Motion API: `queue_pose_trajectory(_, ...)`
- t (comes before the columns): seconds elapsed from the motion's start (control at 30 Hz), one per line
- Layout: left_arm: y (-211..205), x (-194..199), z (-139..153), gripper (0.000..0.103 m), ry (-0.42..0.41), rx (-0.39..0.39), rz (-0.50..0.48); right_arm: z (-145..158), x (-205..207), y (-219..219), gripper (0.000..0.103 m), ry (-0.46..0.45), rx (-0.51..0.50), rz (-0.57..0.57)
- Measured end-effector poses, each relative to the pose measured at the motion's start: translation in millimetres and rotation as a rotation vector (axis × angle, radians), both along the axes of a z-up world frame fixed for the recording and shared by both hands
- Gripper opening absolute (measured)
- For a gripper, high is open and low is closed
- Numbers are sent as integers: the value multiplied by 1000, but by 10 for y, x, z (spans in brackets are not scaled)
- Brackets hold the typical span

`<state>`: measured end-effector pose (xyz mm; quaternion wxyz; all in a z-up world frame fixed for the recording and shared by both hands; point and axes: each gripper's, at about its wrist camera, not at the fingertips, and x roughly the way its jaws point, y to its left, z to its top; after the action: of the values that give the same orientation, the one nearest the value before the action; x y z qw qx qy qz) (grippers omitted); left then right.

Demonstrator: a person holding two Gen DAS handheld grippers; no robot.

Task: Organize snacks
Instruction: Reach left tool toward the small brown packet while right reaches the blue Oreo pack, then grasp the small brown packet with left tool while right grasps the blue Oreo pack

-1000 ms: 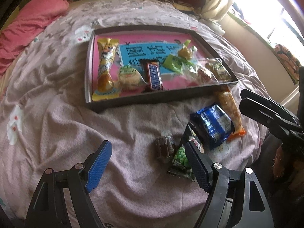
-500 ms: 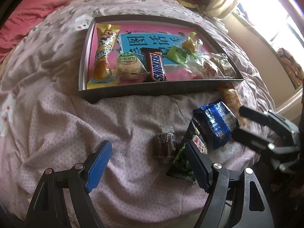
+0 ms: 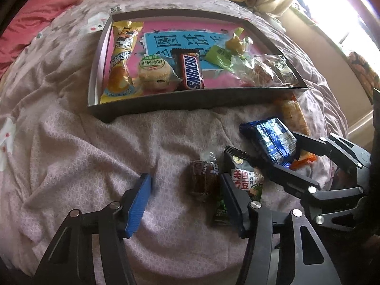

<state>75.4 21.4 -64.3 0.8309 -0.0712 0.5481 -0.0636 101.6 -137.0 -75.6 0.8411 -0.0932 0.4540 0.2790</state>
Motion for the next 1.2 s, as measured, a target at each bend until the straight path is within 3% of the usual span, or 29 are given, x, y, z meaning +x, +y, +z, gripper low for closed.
queue_pose_trajectory(0.37, -5, 16, -27, 59, -5, -4, 5, -104, 109, 140, 62, -23, -28, 3)
queue_pose_trajectory(0.63, -99, 37, -54, 44, -11, 4, -11, -158, 168, 213, 51, -57, -69, 18)
queue_pose_trajectory(0.93, -91, 39, -76, 30, -15, -24, -16, -52, 187, 120, 50, -50, 21, 8)
queue_pose_trajectory(1.2, -36, -7, 7, 29, -40, -56, -14, 131, 160, -11, 51, -67, 132, -2)
